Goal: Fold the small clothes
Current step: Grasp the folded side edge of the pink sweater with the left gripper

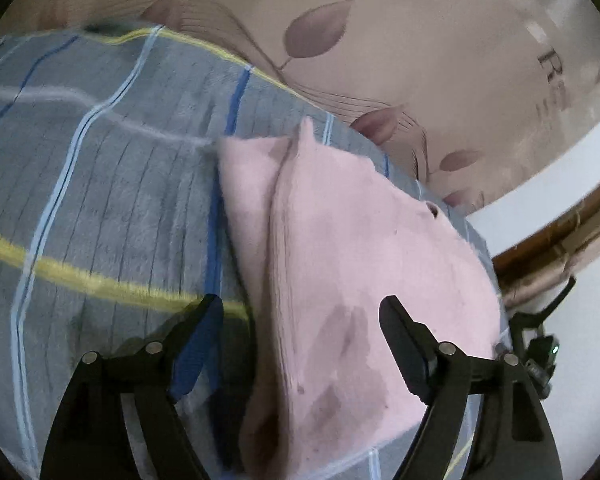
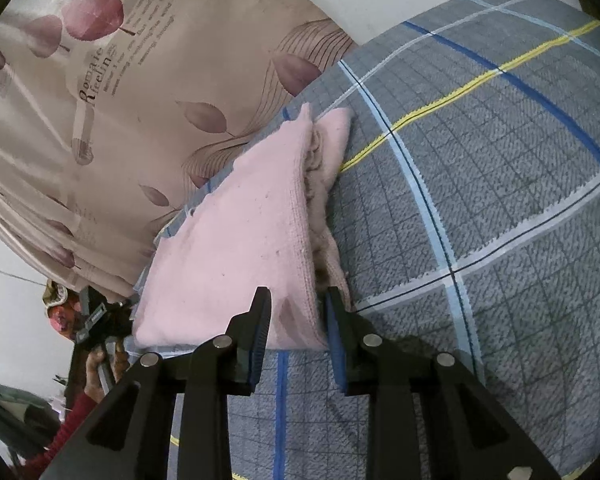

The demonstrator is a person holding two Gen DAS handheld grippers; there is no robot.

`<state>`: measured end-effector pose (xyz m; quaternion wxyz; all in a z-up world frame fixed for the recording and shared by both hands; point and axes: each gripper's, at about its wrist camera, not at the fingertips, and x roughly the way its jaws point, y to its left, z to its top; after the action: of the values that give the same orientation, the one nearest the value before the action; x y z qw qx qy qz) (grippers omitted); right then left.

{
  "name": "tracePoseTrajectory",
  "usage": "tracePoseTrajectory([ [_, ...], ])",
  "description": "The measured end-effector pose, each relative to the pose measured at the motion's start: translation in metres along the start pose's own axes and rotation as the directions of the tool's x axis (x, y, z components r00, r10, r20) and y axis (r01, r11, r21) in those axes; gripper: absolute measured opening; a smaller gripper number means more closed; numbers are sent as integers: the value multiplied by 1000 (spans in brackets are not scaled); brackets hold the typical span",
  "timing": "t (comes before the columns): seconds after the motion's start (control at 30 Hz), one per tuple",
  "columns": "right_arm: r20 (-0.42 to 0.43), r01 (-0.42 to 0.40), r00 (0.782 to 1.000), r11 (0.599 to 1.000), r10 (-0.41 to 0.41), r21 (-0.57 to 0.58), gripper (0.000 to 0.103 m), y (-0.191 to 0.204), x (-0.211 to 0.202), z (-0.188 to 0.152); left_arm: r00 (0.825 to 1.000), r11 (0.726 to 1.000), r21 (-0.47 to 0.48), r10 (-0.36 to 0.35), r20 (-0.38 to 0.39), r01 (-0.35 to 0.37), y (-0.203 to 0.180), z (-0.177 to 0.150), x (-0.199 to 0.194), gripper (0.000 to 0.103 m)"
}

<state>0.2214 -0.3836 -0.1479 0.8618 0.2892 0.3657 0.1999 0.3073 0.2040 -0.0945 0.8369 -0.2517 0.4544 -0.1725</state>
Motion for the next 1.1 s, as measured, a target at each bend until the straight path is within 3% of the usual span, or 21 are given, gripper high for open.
tracePoseTrajectory([
  [0.13,3,3,1000,1000,-3,-31,31,5,1,0,997,997,35,-67,-28,68,0,8,11,79],
  [0.2,5,4,1000,999,-4,-39,33,6,1,-1,997,996,29,-79,-20,79,3,14,17,57],
  [0.23,7,5,1000,999,-4,-42,34,6,1,-1,996,996,20,-82,-28,83,7,17,24,37],
  [0.33,13,10,1000,998,-9,-56,37,9,0,-2,989,989,2,-145,-23,145,14,20,34,27],
  [0.43,18,10,1000,997,-8,-76,43,12,0,-3,992,989,75,-127,1,126,7,16,34,26],
  [0.57,23,10,1000,996,-8,-93,49,15,0,-3,998,983,182,-34,46,25,-11,9,34,26],
  [0.73,38,46,998,992,-42,-115,51,20,-1,-5,997,982,186,12,72,-25,-13,8,32,26],
  [0.77,42,55,998,991,-50,-122,55,21,-1,-5,997,980,193,25,77,-40,-15,8,32,26],
  [0.8,49,73,997,989,-67,-127,71,22,-1,-5,996,979,197,33,80,-49,-16,7,32,26],
  [0.87,65,107,993,987,-100,-118,75,22,-2,-4,995,976,205,52,89,-70,-19,7,31,26],
  [1.1,97,118,989,990,-111,-75,75,15,-7,-2,990,965,235,93,105,-116,-26,7,35,26],
])
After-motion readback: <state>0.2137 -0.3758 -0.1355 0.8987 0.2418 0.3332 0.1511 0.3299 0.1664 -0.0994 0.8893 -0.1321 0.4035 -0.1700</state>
